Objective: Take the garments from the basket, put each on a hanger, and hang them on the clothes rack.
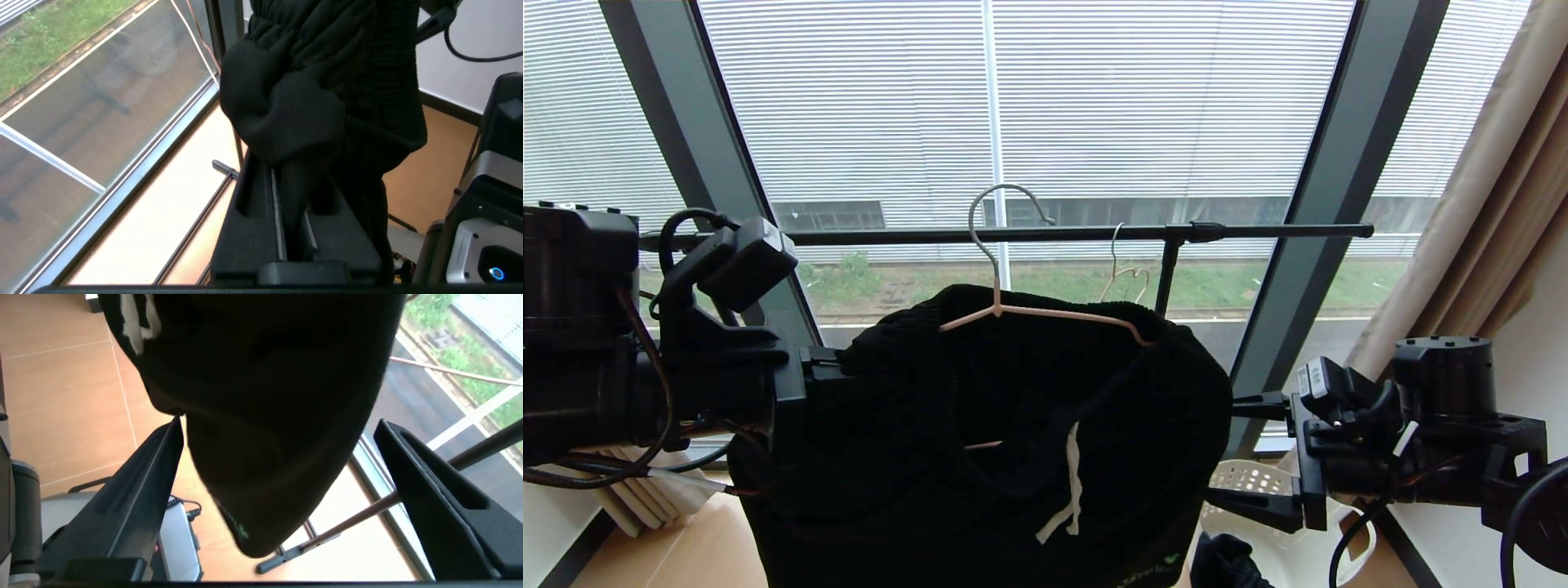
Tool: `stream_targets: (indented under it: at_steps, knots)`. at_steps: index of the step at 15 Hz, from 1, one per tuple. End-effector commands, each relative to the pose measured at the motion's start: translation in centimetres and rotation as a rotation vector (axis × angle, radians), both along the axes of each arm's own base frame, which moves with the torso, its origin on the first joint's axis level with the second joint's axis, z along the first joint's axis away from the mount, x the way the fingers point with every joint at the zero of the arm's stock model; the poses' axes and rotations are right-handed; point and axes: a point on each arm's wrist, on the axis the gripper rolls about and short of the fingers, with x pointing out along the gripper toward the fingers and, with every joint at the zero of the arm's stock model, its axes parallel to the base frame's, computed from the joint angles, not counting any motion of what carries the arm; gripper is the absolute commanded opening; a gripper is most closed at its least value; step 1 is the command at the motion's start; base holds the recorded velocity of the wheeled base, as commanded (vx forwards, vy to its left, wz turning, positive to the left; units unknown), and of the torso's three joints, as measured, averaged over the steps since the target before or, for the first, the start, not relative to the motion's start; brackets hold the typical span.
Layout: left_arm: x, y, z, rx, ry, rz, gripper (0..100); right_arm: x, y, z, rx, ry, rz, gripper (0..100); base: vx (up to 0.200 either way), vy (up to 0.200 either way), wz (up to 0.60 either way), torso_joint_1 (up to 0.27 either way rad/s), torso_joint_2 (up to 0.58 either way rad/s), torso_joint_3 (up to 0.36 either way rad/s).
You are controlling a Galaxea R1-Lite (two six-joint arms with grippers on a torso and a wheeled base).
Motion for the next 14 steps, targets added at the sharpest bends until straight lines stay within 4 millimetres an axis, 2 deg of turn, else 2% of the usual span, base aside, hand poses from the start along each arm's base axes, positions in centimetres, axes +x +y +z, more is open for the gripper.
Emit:
stream_targets:
  at_steps: [1,5,6,10,14]
  knots:
    - [-0.2,0.1,0.2,-0.004,-0.004,0.005,0,0.5,0.2,-0.9,-0.008,0.033,0.002,100,0.0,0.0,0.0,0.0,0.0,0.0]
    - [0.1,0.1,0.2,-0.018,-0.014,0.01,0,1.2,1.1,-1.8,-0.03,0.054,-0.001,100,0.0,0.0,0.0,0.0,0.0,0.0]
    - [0.2,0.0,0.2,-0.019,-0.016,0.01,0,1.2,1.1,-1.8,-0.035,0.052,-0.005,0,0.0,0.0,0.0,0.0,0.0,0.0]
    - [0.2,0.0,0.3,-0.028,-0.012,0.014,0,1.3,1.0,-1.5,-0.037,0.04,-0.015,0,0.0,0.0,0.0,0.0,0.0,0.0]
    - [0.2,0.4,0.6,-0.033,-0.019,0.031,0,1.9,-0.5,-1.3,-0.028,-0.003,-0.074,0,0.0,0.0,0.0,0.0,0.0,0.0]
